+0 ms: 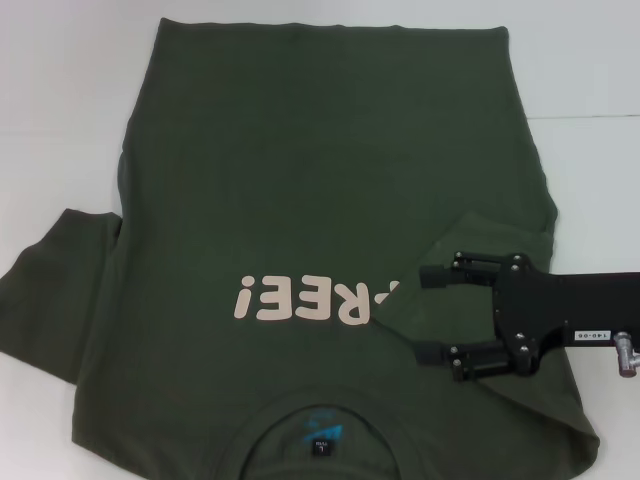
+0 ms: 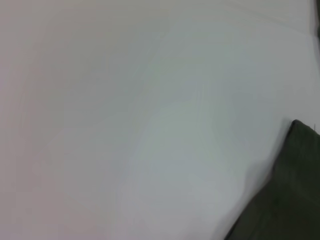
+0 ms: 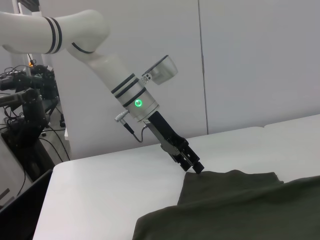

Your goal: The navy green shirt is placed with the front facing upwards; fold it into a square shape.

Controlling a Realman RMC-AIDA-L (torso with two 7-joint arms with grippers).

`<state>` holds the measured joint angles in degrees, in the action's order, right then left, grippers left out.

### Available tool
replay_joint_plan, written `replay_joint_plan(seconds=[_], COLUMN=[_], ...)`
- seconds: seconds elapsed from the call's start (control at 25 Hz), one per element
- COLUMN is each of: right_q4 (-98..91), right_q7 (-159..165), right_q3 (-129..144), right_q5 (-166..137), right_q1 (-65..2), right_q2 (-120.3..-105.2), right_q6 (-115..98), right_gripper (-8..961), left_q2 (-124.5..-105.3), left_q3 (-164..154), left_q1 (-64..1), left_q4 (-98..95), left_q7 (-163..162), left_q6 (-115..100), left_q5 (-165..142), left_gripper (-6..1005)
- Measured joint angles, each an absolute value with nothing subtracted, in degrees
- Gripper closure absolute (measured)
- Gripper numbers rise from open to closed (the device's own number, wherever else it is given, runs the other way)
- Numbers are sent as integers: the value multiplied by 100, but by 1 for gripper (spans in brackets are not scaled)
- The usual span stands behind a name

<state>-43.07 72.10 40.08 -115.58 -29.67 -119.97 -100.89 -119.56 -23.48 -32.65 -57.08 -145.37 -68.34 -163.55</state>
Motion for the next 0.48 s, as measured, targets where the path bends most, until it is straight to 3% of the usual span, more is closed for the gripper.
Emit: replay_joint_plan(seconds=[0.48], right_q4=[-4300], right_q7=[7219], right_q3=[4007], right_q5=[-11558], right_q1=[-2997], right_q2=[-11988], right_q6=[-10082], right_gripper=[39], left_q2=[-11957], left_q3=[-2355], left_q1=[-3300], left_q4=[-5631], left_q7=[-14554], left_q6=[-6948], left_q5=[-16357], left_gripper=[275])
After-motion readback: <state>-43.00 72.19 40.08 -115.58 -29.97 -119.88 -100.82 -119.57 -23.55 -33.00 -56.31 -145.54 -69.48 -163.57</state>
